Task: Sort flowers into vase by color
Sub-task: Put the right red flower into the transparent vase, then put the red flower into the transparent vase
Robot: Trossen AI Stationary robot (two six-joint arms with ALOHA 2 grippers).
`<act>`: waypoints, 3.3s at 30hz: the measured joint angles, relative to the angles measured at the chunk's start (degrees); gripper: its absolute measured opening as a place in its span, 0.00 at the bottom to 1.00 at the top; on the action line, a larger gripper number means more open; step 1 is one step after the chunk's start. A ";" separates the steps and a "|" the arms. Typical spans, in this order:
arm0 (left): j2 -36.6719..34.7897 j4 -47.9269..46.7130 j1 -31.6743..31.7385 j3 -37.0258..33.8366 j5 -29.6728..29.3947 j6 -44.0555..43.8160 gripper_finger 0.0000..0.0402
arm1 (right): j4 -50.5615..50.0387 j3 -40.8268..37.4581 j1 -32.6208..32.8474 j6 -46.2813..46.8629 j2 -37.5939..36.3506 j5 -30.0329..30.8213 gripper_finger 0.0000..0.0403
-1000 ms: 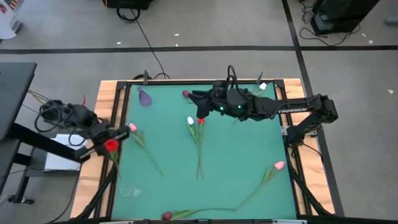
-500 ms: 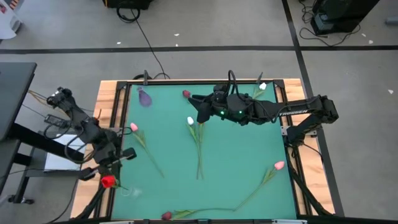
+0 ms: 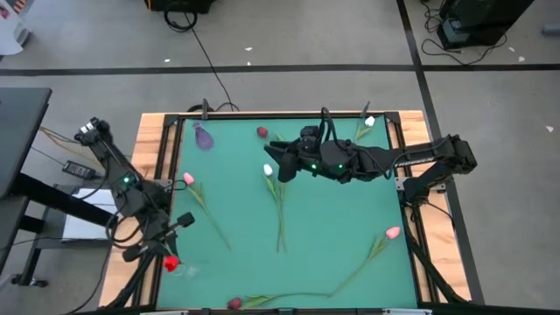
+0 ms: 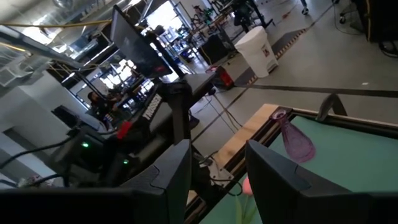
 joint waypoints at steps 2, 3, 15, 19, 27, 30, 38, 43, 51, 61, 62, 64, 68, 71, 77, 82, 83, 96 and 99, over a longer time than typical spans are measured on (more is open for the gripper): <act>-0.80 0.74 -0.42 -1.32 -0.58 -0.76 0.02 | 0.01 0.00 0.36 -0.01 0.00 0.31 0.40; -1.13 0.84 -0.51 -1.69 -0.66 -1.47 0.03 | 0.01 0.00 0.47 -0.01 0.00 0.44 0.40; -1.14 -2.61 -0.69 -1.89 -0.36 -8.77 0.17 | -0.21 0.00 0.75 1.71 0.02 0.40 0.40; -1.14 -2.68 -0.68 -1.87 -0.35 -11.87 0.25 | -0.43 0.00 0.73 2.39 0.02 0.01 0.40; -1.14 -10.53 -0.68 2.07 2.62 -16.87 0.48 | -0.85 0.00 0.73 3.29 0.02 -1.55 0.40; -1.14 -15.51 -0.66 4.14 4.32 -17.48 0.55 | -0.91 0.00 0.73 3.38 0.03 -1.89 0.40; -1.15 -32.11 -0.55 15.07 0.93 -15.94 0.56 | -0.91 0.00 0.73 4.30 0.03 -3.04 0.40; -1.18 -44.63 0.73 22.69 -11.58 -18.62 0.53 | -6.63 0.04 0.81 11.03 0.04 -1.29 0.40; -1.31 -52.88 5.13 31.16 -28.22 -25.08 0.50 | -32.93 0.02 -0.73 30.80 0.07 -0.28 0.40; -0.35 -62.14 11.79 33.28 -42.62 -40.79 0.50 | -41.36 -5.53 -8.46 35.62 0.07 -11.14 0.40; 0.19 -64.38 12.80 33.26 -42.84 -42.39 0.50 | -40.50 -7.01 -9.20 35.71 0.07 -12.46 0.40; 1.27 -68.46 14.77 33.21 -42.90 -45.99 0.50 | -37.51 -10.28 -10.41 36.06 0.07 -14.91 0.40; 2.51 -70.37 17.95 33.19 -42.46 -49.74 0.50 | -28.60 -16.49 -11.52 35.76 0.07 -19.28 0.40; 4.10 -68.96 19.77 33.21 -41.29 -50.20 0.50 | -20.46 -21.73 -11.61 35.77 0.07 -22.05 0.40; 10.84 -62.95 23.80 33.21 -36.83 -47.63 0.50 | -15.67 -28.11 -12.37 35.01 0.07 -26.09 0.40; 16.24 -54.38 30.65 33.14 -31.97 -43.45 0.50 | -15.18 -28.68 -12.91 30.39 0.07 -27.39 0.40; 16.92 -52.69 32.21 33.14 -30.80 -42.50 0.50 | -14.96 -28.60 -13.17 29.48 0.60 -27.48 0.40; 22.62 -46.48 47.83 33.14 -22.75 -39.89 0.50 | -18.35 -16.37 -15.93 23.57 18.07 -37.03 0.41; 23.30 -46.40 49.86 33.17 -20.75 -40.33 0.50 | -18.61 -14.43 -15.93 23.70 19.96 -37.95 0.44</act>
